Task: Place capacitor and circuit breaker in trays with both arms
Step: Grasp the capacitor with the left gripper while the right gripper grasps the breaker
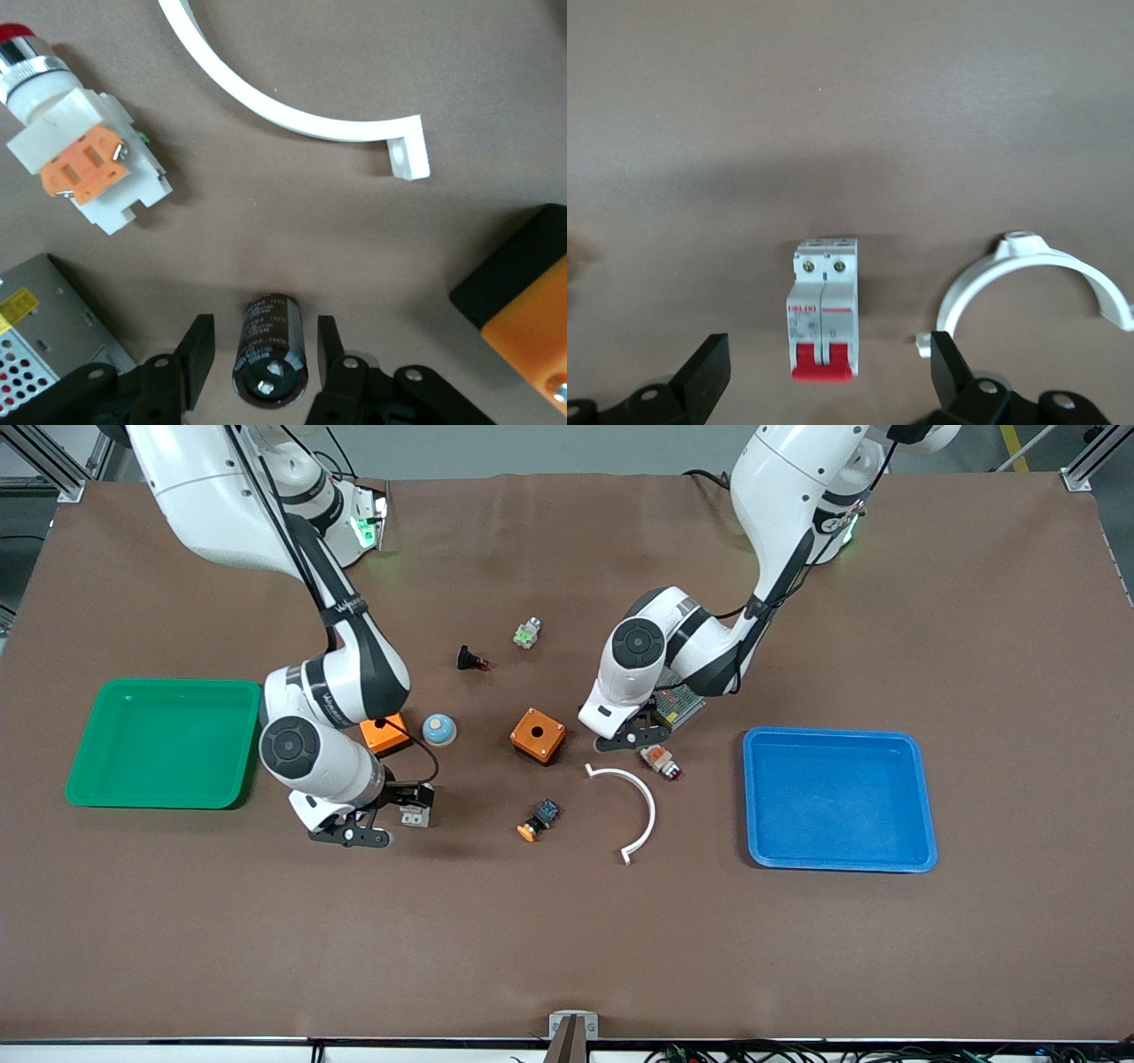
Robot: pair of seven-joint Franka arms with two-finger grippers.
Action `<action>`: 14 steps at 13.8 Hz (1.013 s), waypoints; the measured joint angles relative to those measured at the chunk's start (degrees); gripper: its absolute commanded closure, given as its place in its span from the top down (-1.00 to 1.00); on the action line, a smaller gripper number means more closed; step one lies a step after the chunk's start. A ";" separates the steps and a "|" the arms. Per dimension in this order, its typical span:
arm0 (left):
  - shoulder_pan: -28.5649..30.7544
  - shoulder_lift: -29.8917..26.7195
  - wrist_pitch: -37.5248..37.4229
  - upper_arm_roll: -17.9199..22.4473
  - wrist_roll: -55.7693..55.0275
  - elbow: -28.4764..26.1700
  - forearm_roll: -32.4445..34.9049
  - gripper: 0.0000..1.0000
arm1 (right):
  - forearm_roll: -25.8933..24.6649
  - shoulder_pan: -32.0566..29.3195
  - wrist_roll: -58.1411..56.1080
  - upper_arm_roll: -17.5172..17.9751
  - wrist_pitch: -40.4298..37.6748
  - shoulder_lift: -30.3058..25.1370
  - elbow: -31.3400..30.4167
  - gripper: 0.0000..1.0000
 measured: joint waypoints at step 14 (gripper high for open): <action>17.18 -12.59 -13.52 1.71 16.80 1.79 0.05 -1.00 | 0.12 0.03 0.10 -0.16 2.53 3.38 0.04 -0.49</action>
